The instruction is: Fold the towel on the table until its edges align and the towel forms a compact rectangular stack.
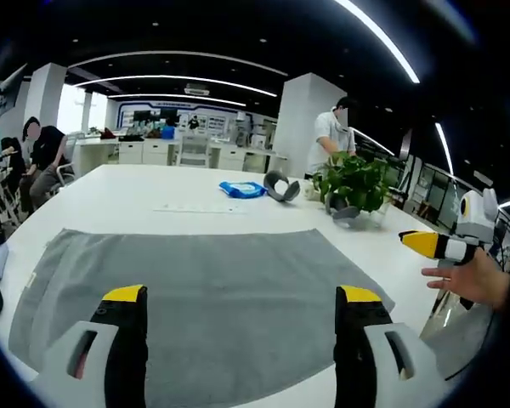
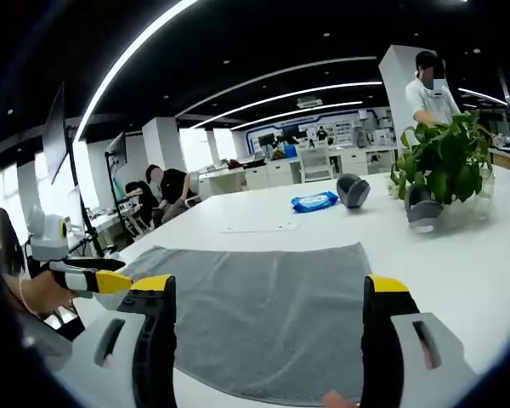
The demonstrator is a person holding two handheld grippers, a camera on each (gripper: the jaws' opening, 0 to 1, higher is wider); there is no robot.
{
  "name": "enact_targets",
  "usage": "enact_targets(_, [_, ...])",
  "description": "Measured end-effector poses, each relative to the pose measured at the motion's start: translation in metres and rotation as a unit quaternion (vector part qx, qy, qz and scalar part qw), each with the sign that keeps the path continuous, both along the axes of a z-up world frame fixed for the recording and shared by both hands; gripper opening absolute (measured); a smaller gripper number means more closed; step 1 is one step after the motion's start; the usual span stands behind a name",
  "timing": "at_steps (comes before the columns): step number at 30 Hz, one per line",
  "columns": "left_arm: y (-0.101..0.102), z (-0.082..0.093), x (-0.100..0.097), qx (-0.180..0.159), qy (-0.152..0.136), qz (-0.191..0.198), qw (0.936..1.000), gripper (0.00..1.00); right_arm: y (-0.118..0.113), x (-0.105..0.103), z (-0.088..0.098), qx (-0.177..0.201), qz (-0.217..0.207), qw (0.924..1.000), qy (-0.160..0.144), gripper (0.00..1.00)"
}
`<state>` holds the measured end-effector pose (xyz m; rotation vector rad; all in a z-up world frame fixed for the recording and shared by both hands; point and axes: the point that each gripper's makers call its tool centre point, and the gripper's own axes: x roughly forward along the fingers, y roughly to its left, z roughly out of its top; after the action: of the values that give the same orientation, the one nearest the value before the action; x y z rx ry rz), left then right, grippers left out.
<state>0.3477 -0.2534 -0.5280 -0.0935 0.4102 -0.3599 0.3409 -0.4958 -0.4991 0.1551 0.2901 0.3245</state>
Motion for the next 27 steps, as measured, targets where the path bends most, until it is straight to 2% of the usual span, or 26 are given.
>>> enact_targets(19, [0.0034,0.0025,0.0018,-0.002,-0.003,0.005,1.0,0.92,0.0027,-0.0003,-0.0066,-0.023,0.007,0.9997,0.009,0.9])
enact_targets(27, [0.0025,0.002,0.0012,-0.001,-0.001,0.003,1.0,0.9,0.0007,-0.0004,-0.0049,-0.019,0.004,0.9998,0.006,0.89])
